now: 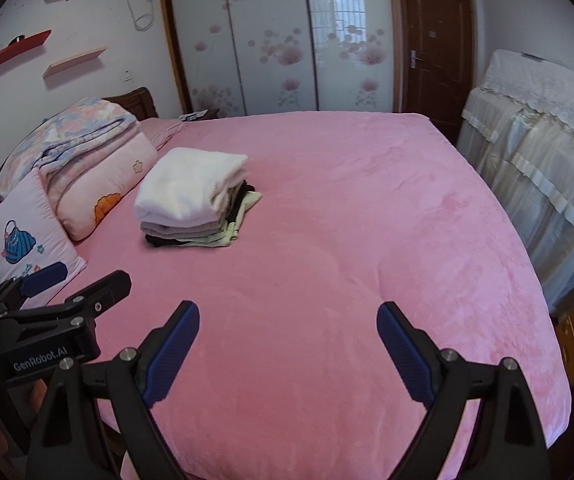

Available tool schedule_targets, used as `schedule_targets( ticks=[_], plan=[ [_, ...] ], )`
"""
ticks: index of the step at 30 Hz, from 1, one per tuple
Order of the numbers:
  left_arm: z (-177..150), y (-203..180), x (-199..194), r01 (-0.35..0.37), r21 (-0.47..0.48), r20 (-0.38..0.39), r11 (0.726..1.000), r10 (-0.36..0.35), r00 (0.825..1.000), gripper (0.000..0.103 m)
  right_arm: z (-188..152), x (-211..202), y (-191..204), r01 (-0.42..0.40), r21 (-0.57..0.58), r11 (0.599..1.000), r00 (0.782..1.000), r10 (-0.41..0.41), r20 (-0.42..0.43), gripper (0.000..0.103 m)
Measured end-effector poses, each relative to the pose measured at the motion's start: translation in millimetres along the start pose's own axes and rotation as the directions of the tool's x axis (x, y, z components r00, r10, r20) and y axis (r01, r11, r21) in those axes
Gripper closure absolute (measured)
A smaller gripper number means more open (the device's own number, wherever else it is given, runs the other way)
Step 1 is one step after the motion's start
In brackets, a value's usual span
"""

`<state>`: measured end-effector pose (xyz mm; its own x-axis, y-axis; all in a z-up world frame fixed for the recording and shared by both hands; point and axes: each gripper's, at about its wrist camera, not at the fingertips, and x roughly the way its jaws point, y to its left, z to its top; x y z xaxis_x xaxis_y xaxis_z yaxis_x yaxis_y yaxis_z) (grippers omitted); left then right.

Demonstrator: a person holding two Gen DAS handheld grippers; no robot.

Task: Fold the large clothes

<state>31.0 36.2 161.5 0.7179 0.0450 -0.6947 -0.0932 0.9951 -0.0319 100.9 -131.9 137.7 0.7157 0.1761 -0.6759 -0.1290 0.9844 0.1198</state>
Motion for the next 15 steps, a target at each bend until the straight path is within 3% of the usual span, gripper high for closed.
schedule_targets(
  ticks=[7, 15],
  plan=[
    [-30, -22, 3, -0.014, 0.052, 0.012, 0.999, 0.013, 1.0, 0.001, -27, -5, -13, 0.058, 0.029, 0.998, 0.998, -0.059, 0.035, 0.012],
    [-43, -24, 16, 0.012, 0.027, -0.03, 1.0, -0.011, 0.999, 0.001, -43, -4, -17, 0.106, 0.016, 0.994, 0.993, -0.107, 0.056, 0.012]
  ],
)
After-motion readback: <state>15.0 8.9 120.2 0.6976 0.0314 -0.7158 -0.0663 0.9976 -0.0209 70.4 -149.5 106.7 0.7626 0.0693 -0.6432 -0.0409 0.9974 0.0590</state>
